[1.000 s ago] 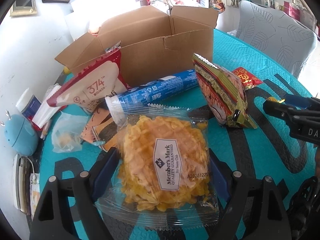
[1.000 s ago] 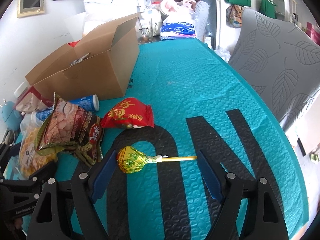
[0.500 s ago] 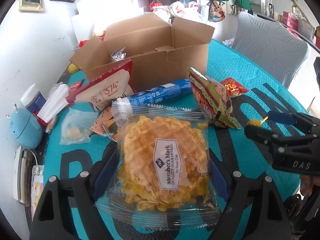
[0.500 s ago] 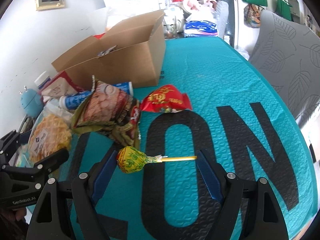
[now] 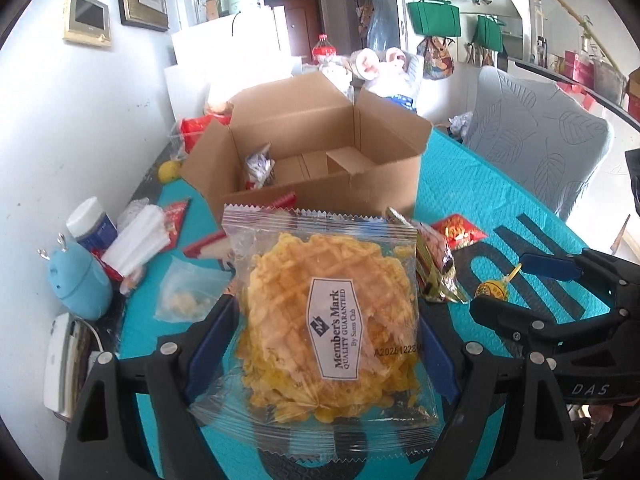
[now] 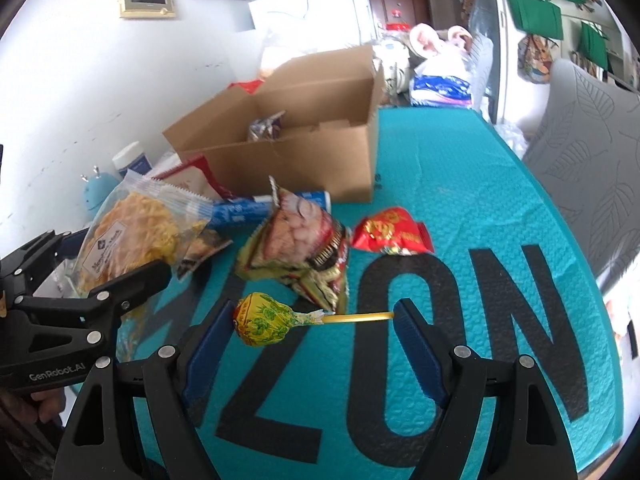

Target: Organize snacks

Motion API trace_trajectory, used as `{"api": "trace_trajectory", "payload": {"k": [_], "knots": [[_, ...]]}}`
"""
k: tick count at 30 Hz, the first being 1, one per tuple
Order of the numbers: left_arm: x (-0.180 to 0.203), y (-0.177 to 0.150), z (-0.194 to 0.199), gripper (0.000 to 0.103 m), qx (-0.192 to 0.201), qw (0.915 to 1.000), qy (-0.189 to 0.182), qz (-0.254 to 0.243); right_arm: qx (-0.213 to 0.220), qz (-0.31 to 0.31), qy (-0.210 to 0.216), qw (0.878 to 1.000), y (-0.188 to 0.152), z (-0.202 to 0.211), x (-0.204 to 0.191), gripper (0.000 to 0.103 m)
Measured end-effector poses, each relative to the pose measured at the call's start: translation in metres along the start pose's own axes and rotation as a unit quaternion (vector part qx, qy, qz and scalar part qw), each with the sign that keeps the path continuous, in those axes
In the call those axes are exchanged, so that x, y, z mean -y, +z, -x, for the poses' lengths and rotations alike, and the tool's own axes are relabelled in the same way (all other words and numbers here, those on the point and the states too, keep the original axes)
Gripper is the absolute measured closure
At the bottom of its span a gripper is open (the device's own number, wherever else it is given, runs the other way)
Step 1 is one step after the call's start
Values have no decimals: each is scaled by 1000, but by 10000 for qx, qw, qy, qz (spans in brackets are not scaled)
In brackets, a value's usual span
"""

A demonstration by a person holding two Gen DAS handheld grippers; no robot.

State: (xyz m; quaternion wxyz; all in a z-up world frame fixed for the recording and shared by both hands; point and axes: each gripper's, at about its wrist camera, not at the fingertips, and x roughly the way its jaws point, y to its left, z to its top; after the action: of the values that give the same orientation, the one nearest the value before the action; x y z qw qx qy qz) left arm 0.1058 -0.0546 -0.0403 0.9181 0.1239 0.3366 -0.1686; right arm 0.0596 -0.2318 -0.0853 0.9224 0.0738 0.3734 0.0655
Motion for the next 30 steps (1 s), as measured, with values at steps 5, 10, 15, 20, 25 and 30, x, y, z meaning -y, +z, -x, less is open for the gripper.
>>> {"api": "trace_trajectory", "payload": {"k": [5, 10, 15, 20, 25, 30], "knots": [[-9, 15, 11, 18, 275, 9995, 110, 47, 193, 149, 124, 9996, 18, 8, -10, 21], [-16, 31, 21, 18, 601, 9978, 265, 63, 404, 314, 193, 9985, 38, 14, -16, 21], [-24, 51, 27, 18, 896, 9955, 251, 168, 730, 546, 336, 9953, 63, 21, -20, 21], [-31, 76, 29, 18, 1130, 9931, 209, 217, 1009, 708, 351, 9918, 91, 27, -21, 21], [-36, 105, 29, 18, 1489, 9884, 247, 171, 1275, 814, 398, 9877, 123, 32, -19, 21], [-45, 133, 19, 18, 1710, 9849, 150, 226, 1458, 849, 393, 9849, 154, 30, -16, 21]]}}
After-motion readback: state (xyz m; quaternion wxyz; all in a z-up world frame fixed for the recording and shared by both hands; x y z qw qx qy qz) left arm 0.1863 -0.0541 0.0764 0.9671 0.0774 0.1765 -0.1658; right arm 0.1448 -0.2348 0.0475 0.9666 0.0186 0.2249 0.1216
